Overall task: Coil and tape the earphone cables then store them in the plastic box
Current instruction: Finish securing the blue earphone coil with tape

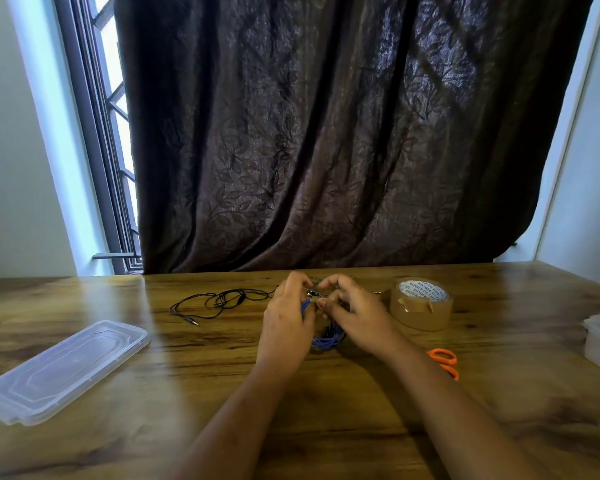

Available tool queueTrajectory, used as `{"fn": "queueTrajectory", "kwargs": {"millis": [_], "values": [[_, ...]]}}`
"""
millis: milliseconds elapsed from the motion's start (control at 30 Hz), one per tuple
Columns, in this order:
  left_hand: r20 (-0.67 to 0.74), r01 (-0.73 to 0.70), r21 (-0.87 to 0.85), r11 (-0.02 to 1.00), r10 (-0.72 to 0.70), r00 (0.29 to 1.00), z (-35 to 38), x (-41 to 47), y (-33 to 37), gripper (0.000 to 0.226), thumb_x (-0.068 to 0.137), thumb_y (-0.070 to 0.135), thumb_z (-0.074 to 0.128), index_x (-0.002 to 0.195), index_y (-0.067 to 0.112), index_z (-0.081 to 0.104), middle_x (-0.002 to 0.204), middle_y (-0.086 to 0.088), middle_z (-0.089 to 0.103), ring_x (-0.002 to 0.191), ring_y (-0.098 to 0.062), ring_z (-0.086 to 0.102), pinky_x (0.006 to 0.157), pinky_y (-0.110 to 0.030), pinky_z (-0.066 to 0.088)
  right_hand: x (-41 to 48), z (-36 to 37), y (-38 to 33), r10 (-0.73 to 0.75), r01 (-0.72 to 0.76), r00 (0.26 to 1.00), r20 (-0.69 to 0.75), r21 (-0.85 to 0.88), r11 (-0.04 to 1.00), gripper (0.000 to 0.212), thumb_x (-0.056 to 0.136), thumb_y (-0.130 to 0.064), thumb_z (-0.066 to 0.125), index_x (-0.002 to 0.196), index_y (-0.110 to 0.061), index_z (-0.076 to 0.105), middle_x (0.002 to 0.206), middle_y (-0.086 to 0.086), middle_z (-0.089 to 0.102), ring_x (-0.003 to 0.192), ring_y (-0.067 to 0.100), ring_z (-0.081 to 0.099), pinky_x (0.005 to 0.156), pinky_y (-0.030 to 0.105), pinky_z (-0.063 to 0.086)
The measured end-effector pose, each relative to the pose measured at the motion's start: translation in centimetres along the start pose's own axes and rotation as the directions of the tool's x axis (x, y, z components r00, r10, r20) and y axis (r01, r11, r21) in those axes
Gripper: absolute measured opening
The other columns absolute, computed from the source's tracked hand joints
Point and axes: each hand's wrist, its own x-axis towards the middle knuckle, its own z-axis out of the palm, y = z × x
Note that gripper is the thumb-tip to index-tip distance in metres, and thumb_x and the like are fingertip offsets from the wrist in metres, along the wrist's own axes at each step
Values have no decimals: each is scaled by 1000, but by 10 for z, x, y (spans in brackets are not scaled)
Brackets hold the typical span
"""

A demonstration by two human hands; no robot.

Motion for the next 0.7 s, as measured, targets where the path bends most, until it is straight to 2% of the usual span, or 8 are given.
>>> {"fn": "queueTrajectory", "kwargs": {"millis": [67, 133, 267, 333, 467, 533, 633, 700], "values": [[5, 3, -6, 1000, -3, 1000, 1, 0, -1, 23, 89, 5, 56, 98, 23, 47, 82, 14, 45, 77, 0, 48, 62, -14, 36, 1, 0, -1, 24, -25, 999, 24, 37, 999, 26, 95, -19, 55, 121, -25, 53, 74, -9, 63, 74, 5, 62, 70, 19, 48], [4, 6, -12, 1000, -6, 1000, 0, 0, -1, 22, 89, 4, 56, 96, 23, 46, 84, 15, 46, 79, 1, 48, 62, -14, 38, 2, -1, -2, 35, -37, 999, 33, 51, 998, 26, 96, -18, 55, 121, -24, 56, 71, -9, 62, 71, -1, 59, 69, 14, 46], [2, 22, -9, 1000, -22, 1000, -1, 0, -1, 18, 90, 5, 55, 94, 20, 46, 88, 12, 47, 77, 1, 48, 67, -7, 39, 2, -1, -1, 55, -58, 997, 46, 74, 996, 18, 96, -17, 54, 110, -16, 66, 66, -8, 63, 67, 2, 60, 70, 23, 49], [-1, 18, -1, 1000, -18, 1000, 0, 0, -2, 17, 90, 6, 56, 92, 20, 46, 87, 11, 47, 78, 1, 48, 68, -8, 39, 2, 0, 0, 63, -67, 997, 46, 77, 995, 18, 96, -16, 54, 108, -12, 67, 65, -6, 63, 65, 4, 60, 69, 27, 50], [3, 16, 9, 1000, -16, 1000, 0, 1, -5, 16, 90, 8, 57, 89, 20, 46, 85, 11, 47, 78, 0, 47, 64, -13, 39, 2, 0, -1, 50, -52, 998, 35, 83, 995, 14, 95, -16, 55, 104, -19, 66, 76, 11, 69, 67, 10, 61, 76, 39, 54], [3, 18, 20, 1000, -18, 1000, -1, 1, -6, 16, 89, 10, 58, 89, 21, 46, 85, 11, 48, 78, -1, 47, 63, -15, 39, 1, 0, -1, 38, -40, 999, 33, 70, 997, 13, 95, -17, 56, 101, -26, 63, 76, 9, 69, 68, 12, 62, 75, 40, 53], [6, 23, 29, 999, -23, 1000, 0, 1, -6, 16, 89, 11, 59, 88, 22, 47, 85, 11, 48, 80, -2, 48, 64, -17, 38, 0, -1, -1, 26, -27, 999, 22, 61, 998, 15, 95, -18, 56, 97, -32, 60, 66, 0, 64, 67, 18, 60, 64, 36, 49], [7, 27, 36, 999, -27, 1000, 0, 1, -6, 17, 88, 11, 60, 88, 22, 47, 84, 11, 48, 79, -2, 48, 63, -16, 37, -1, -1, 0, 10, -11, 1000, 16, 58, 998, 14, 95, -17, 56, 98, -31, 59, 66, 4, 64, 66, 23, 59, 62, 34, 46]]}}
